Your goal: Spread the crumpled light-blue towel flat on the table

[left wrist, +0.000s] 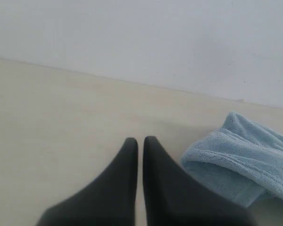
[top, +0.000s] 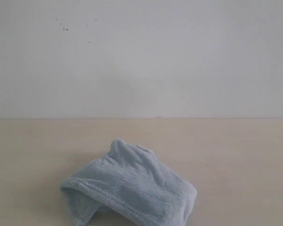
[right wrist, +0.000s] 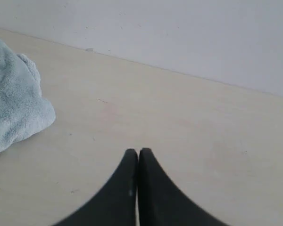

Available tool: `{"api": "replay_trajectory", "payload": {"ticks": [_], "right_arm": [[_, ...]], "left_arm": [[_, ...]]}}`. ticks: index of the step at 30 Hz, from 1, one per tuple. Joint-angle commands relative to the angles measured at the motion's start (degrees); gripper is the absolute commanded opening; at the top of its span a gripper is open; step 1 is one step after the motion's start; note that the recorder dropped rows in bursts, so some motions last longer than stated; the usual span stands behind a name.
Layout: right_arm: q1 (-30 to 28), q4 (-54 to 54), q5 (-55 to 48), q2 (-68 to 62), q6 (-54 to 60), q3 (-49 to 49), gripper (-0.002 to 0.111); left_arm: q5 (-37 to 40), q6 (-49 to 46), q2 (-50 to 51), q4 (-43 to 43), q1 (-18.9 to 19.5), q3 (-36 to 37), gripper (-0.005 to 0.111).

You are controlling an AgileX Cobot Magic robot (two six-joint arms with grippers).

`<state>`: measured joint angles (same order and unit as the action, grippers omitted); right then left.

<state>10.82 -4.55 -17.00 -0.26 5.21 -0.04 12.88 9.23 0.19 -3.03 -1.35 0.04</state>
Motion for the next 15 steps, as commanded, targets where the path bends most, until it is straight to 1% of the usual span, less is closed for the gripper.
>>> {"api": "replay_trajectory", "payload": {"ticks": [1,12,15], "right_arm": [[-0.33,-0.16,0.83,0.26,-0.22,0.04,0.0],[-0.33,-0.16,0.83,0.26,-0.22,0.04,0.0],[-0.33,0.07,3.18,0.26,-0.22,0.04,0.0]], "left_arm": [[-1.09,-0.35,-0.19,0.1,0.15,-0.04,0.004],[-1.07,-0.35,-0.19,0.1,0.15,-0.04,0.004],[-1.07,-0.35,-0.19,0.1,0.15,-0.04,0.004]]}}
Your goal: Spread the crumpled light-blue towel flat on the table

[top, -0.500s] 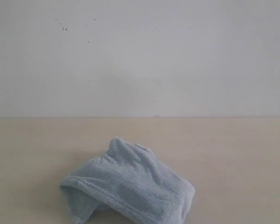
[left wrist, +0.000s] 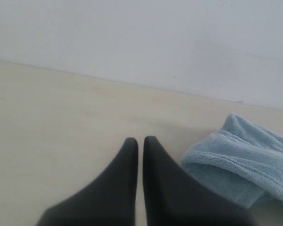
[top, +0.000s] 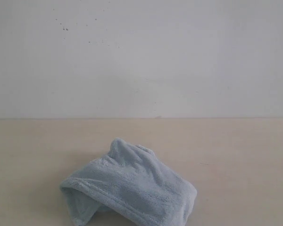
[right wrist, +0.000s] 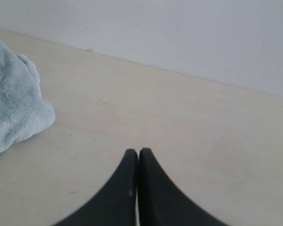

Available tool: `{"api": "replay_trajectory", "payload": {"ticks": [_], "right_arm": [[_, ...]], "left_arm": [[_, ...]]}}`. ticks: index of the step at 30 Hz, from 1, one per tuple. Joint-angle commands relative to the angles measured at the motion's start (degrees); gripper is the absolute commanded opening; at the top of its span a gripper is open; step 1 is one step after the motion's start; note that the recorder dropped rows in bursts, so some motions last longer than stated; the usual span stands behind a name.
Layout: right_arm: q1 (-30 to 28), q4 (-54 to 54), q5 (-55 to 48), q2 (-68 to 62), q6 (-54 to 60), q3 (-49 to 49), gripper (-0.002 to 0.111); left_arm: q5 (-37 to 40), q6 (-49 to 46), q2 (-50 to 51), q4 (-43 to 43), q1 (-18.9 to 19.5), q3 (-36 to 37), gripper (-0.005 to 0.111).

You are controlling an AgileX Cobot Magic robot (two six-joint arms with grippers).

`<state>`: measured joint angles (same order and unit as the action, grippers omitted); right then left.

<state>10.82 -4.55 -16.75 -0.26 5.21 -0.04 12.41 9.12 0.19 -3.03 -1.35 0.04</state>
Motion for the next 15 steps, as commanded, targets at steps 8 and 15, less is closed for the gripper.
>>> {"api": "replay_trajectory", "payload": {"ticks": [8,15], "right_arm": [[-0.33,5.69,13.05,0.26,-2.09,0.04,0.0],[-0.33,5.69,32.21,0.26,-12.8,0.04,0.0]], "left_arm": [[-2.33,-0.24,-0.19,0.1,0.15,-0.04,0.004],[-10.35,11.76,-0.19,-15.5,0.15,-0.04,0.004]]}}
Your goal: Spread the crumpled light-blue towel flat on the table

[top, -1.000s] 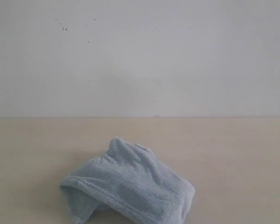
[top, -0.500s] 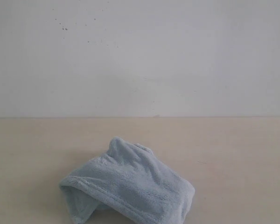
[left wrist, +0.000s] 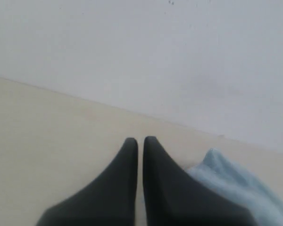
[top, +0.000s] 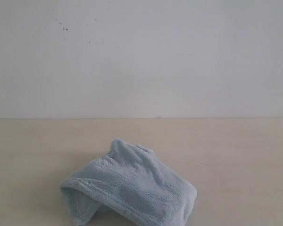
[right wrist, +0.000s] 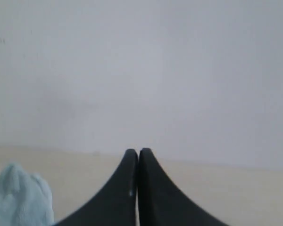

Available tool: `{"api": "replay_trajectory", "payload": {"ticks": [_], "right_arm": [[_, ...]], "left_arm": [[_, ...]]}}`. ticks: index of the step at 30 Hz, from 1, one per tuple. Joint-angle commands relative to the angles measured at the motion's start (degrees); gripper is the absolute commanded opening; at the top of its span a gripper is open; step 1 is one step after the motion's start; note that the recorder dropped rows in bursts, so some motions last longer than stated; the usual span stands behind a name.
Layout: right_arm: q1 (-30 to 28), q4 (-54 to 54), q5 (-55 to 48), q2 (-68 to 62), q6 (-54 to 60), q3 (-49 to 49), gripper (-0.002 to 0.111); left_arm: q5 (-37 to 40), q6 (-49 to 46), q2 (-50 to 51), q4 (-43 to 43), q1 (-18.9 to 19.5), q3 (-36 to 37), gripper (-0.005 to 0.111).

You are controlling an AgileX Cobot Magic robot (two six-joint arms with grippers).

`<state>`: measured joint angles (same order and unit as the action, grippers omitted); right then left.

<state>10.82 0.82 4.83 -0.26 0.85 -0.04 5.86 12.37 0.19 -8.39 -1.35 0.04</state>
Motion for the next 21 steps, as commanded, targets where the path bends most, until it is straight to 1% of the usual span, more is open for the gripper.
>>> {"api": "replay_trajectory", "payload": {"ticks": [1,4,5,7,9,11,13,16,17,18,19,21], "right_arm": [[-0.33,0.33,12.54,0.26,-12.65,0.04,0.0],[-0.33,0.33,15.76,0.26,-25.11,0.04,0.0],[-0.33,0.33,17.37,0.26,-27.62,0.04,0.0],[-0.33,0.33,20.99,0.26,-28.23,0.04,0.0],[-0.33,1.05,26.3,0.26,-25.27,0.04,0.0],[-0.33,4.95,32.63,0.26,-19.4,0.04,0.0],[-0.33,10.86,38.66,0.26,-15.0,0.04,0.0],[-0.33,20.83,41.03,-2.62,-14.76,2.16,0.0],[-0.33,22.95,41.45,-4.4,-14.76,3.46,0.0],[-0.33,23.81,41.95,-6.54,-14.76,4.93,0.0],[-0.33,23.87,42.44,-8.99,-14.87,6.2,0.0],[-0.33,22.95,43.62,-14.67,-14.87,9.84,0.0]], "left_arm": [[-4.18,9.7,-0.19,-10.71,0.15,-0.04,0.004],[-3.88,9.84,-0.19,-10.48,0.15,-0.04,0.004],[-3.89,9.84,-0.19,-9.86,0.15,-0.04,0.004],[-4.35,9.84,-0.19,-9.75,0.15,-0.04,0.004],[-7.64,9.84,-0.19,-9.75,0.15,-0.04,0.004],[-14.36,9.84,-0.19,-9.75,0.15,-0.04,0.004],[-26.27,9.7,-0.19,-9.75,0.15,-0.04,0.004],[-45.58,9.7,-0.19,-9.87,0.15,-0.04,0.004],[-49.53,9.7,-0.01,-10.01,0.15,-0.04,0.004],[-52.12,9.7,1.2,-10.01,0.15,-1.48,0.004],[-52.5,9.7,2.77,-9.88,0.15,-3.38,0.004],[-50.02,7.31,6.91,-7.78,0.15,-7.46,0.004]]}}
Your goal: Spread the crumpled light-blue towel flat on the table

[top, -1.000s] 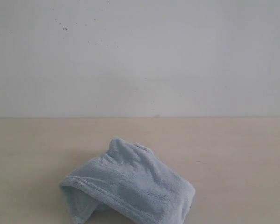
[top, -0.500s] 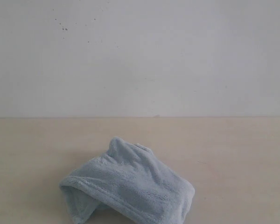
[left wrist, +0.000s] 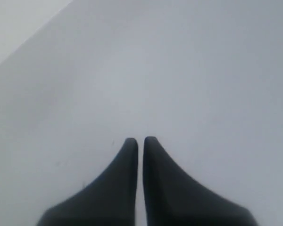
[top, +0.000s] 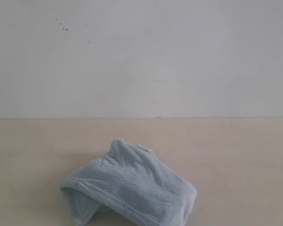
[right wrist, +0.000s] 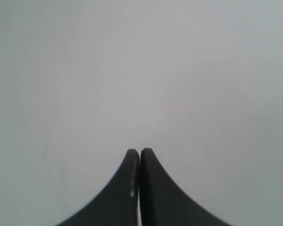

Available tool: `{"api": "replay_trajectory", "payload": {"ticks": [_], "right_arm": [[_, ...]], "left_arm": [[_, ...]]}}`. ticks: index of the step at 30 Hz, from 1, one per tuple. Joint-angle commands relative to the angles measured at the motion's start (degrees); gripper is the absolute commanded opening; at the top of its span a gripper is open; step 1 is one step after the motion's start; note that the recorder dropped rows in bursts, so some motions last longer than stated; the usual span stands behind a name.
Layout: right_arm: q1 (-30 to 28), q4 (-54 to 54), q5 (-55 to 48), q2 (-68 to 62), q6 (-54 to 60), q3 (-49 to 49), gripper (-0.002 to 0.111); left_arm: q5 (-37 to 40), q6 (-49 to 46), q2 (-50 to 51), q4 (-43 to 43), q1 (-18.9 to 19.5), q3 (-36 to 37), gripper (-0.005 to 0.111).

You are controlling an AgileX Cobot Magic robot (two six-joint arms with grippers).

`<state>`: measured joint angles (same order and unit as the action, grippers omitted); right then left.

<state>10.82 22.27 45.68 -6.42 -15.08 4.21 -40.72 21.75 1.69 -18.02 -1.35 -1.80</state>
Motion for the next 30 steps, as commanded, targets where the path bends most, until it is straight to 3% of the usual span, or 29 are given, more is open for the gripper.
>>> {"api": "replay_trajectory", "payload": {"ticks": [1,4,8,10,12,14,15,16,19,25,30], "right_arm": [[-0.33,0.69,3.47,-11.07,1.06,7.73,0.0],[-0.33,-3.5,6.46,-21.42,2.1,14.74,0.0],[-0.33,-10.27,5.14,-38.1,3.4,25.12,0.0],[-0.33,-12.33,1.71,-46.15,6.2,29.25,0.0],[-0.33,-12.42,-7.74,-54.27,12.54,32.84,0.0],[-0.33,-11.28,-26.18,-59.41,19.18,35.09,0.0],[-0.33,-11.19,-37.09,-61.36,23.34,36.1,0.0],[-0.33,-11.3,-46.45,-63.04,28.12,37.15,0.0],[-0.22,-10.65,-55.17,-67.39,31.24,38.85,0.0],[3.17,-9.27,-78.69,-74.28,29.91,46.74,0.0],[14.6,-9.75,-92.76,-80.39,34.94,54.22,0.0]], "left_arm": [[-2.22,-4.54,8.64,4.38,0.15,-8.04,0.004],[-1.62,-4.92,22.08,16.4,0.15,-14.62,0.004],[-1.62,6.43,42.75,37.84,0.15,-24.37,0.004],[2.59,15.37,52.36,47.43,0.15,-28.47,0.004],[13.57,31.69,60.69,63.81,0.15,-32.64,0.004],[24.77,60.26,65.29,95.9,-0.49,-35.62,0.004],[25.95,73.62,66.17,110.78,-0.73,-35.74,0.004],[25.81,85.69,66.77,117.96,-0.73,-35.47,0.004],[22.6,89.05,66.87,117.96,0.2,-33.86,0.004],[21.3,82.08,66.87,117.96,0.2,-32.52,0.004],[40.72,88.04,66.87,117.96,0.2,-28.58,0.004]]}}
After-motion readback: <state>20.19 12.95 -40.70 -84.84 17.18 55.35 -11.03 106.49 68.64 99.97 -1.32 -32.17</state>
